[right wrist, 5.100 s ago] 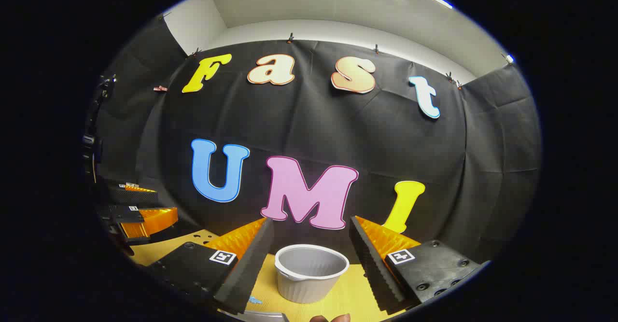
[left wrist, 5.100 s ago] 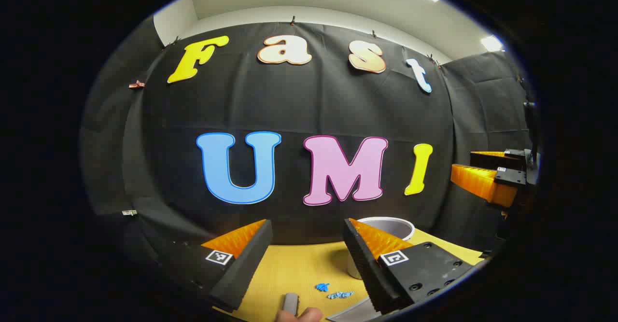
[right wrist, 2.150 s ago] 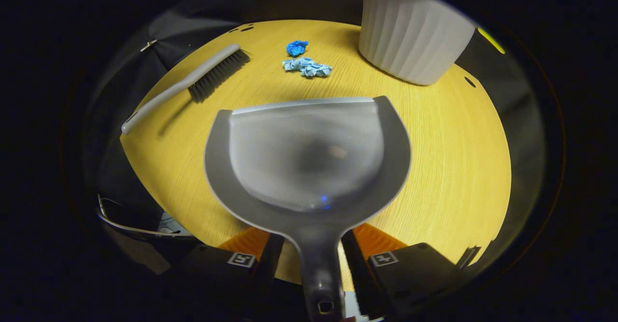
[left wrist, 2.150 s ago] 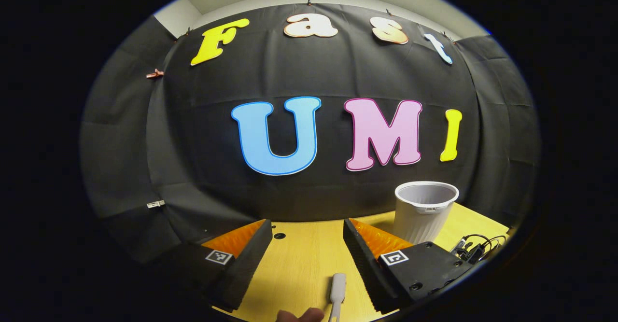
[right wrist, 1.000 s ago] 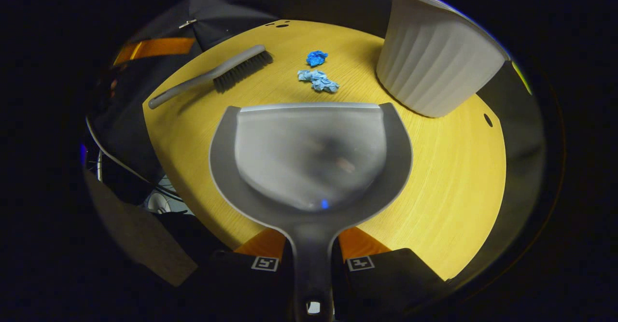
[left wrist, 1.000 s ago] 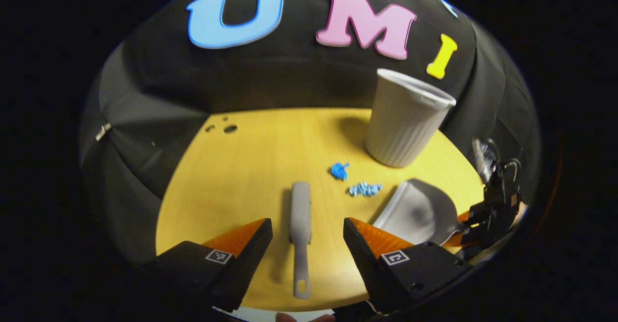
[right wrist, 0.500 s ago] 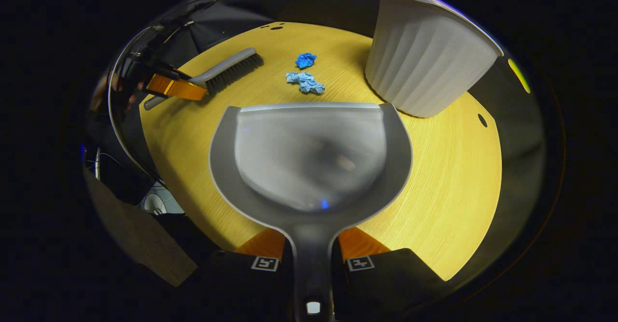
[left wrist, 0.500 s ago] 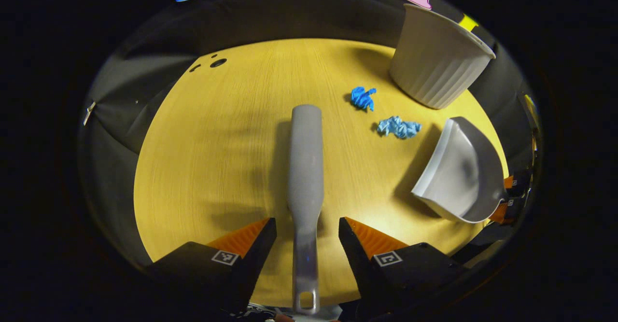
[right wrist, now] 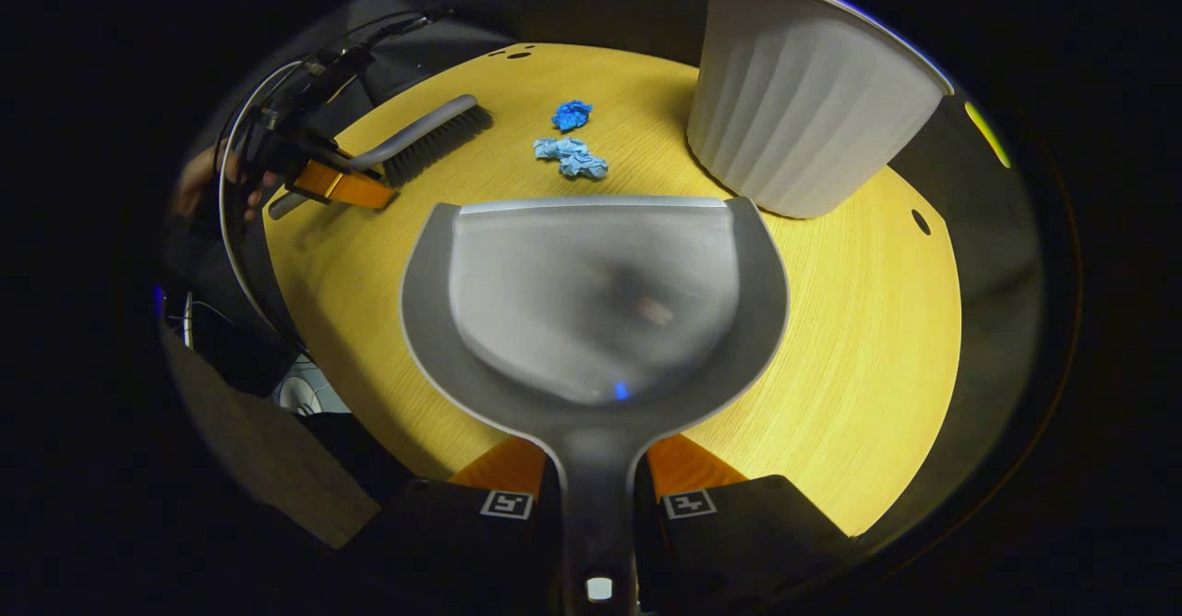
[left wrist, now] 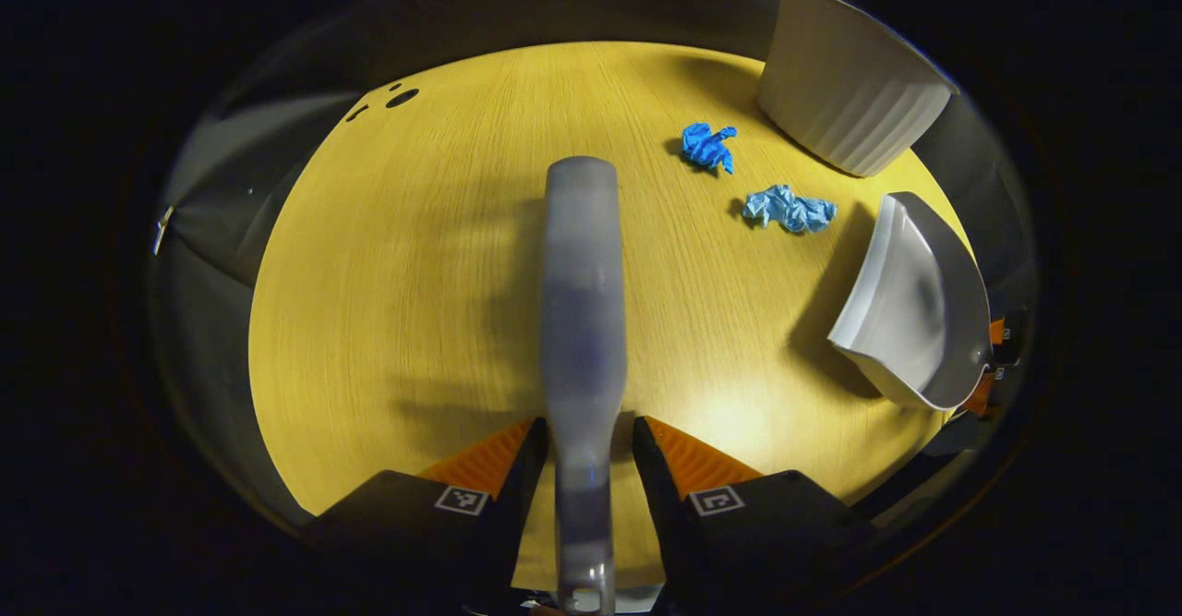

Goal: Pick up the small broom and dustpan from the desktop, sweep the trash into the dustpan with the broom, and then empty the trash into the garbage bin.

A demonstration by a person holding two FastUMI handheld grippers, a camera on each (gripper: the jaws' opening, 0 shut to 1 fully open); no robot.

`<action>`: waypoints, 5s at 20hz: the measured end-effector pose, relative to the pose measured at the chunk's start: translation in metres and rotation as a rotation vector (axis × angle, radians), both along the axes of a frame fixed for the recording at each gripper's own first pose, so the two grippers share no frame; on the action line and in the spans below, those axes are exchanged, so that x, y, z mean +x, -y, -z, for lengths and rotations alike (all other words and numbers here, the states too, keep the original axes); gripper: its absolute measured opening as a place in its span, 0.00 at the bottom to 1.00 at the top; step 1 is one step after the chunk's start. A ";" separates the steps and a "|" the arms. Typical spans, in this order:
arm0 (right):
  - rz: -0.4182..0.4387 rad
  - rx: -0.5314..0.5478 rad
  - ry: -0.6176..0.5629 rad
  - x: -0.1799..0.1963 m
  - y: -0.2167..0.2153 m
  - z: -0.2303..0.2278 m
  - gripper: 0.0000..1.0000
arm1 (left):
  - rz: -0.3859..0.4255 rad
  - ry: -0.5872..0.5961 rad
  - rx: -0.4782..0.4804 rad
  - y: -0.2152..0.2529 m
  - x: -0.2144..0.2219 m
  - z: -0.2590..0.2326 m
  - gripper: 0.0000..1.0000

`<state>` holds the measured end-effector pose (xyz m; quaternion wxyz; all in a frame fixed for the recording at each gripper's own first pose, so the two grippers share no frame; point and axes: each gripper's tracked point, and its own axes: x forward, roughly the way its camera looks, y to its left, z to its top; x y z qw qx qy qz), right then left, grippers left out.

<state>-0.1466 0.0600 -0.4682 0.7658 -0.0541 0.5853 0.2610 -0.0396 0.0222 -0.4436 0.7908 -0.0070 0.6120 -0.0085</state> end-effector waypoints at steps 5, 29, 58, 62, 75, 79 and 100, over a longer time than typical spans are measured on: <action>0.012 0.010 -0.007 0.002 0.001 0.000 0.36 | -0.001 -0.026 0.004 0.003 -0.001 0.001 0.43; -0.126 -0.047 -0.052 0.020 -0.005 0.008 0.36 | 0.386 0.043 -0.026 0.040 0.136 0.001 0.26; 0.163 -0.032 0.051 0.002 -0.006 -0.011 0.36 | 0.278 0.172 -0.289 0.059 0.103 -0.053 0.25; 0.304 -0.042 0.064 0.007 0.001 -0.057 0.36 | 0.241 0.172 -0.274 0.038 0.096 -0.034 0.26; 0.462 -0.035 0.070 0.100 0.054 -0.224 0.36 | 0.212 0.159 -0.253 0.002 0.061 -0.015 0.25; 0.449 -0.088 0.069 0.146 0.080 -0.240 0.36 | 0.205 0.162 -0.262 -0.006 0.053 -0.012 0.26; -0.022 -0.662 0.055 0.270 0.158 -0.231 0.36 | 0.180 0.167 -0.279 -0.009 0.048 -0.001 0.23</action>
